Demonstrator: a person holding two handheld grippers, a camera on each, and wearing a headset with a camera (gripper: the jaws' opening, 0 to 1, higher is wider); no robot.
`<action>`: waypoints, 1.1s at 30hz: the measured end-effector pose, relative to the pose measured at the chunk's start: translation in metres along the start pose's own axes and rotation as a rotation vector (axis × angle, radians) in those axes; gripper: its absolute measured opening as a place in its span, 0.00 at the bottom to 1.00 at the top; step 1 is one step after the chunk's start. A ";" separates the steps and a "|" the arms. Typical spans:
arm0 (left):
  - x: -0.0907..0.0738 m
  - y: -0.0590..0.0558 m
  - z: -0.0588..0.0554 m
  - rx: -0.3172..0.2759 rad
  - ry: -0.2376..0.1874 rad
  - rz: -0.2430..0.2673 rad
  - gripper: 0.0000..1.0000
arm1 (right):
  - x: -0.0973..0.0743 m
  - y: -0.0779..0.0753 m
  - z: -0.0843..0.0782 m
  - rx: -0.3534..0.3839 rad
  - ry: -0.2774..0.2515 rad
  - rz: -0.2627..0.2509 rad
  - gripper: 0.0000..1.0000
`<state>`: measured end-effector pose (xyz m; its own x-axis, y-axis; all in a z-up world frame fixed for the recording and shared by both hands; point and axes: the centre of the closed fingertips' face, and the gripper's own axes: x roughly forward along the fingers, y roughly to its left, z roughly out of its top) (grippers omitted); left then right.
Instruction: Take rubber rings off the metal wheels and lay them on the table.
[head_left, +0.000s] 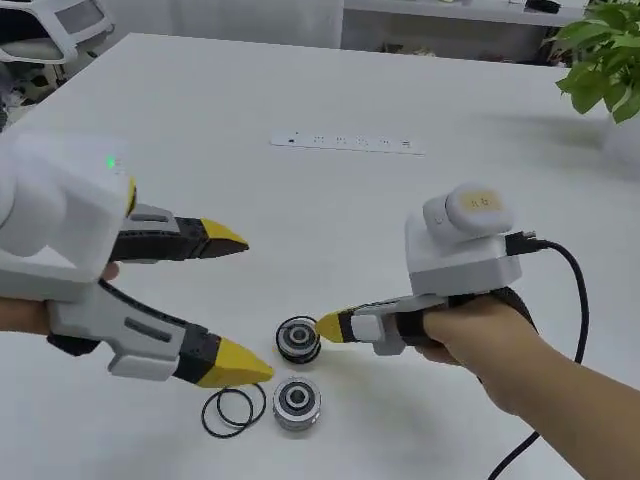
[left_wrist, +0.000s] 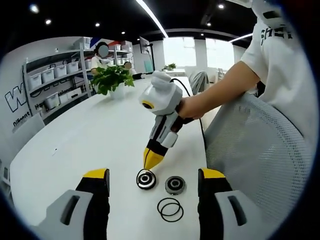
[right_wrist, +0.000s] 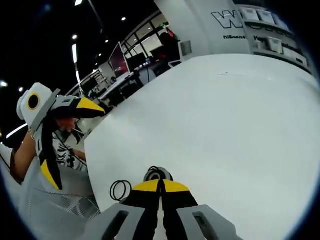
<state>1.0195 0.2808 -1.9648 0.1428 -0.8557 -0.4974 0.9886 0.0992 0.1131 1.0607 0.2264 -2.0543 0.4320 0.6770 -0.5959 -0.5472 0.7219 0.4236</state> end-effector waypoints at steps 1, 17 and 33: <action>-0.003 -0.001 -0.001 0.002 0.006 0.006 0.70 | 0.000 0.001 0.000 0.001 -0.002 0.002 0.00; -0.050 -0.015 -0.037 -0.060 0.070 0.142 0.78 | -0.003 0.017 0.012 -0.025 -0.027 0.043 0.00; -0.059 -0.034 -0.074 -0.209 0.086 0.227 0.77 | 0.007 0.047 0.004 -0.080 -0.002 0.108 0.00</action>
<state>0.9815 0.3652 -2.0033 0.3559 -0.7547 -0.5512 0.9181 0.3926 0.0552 1.0412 0.2655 -2.0362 0.3684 0.7507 -0.5483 -0.6462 0.6308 0.4296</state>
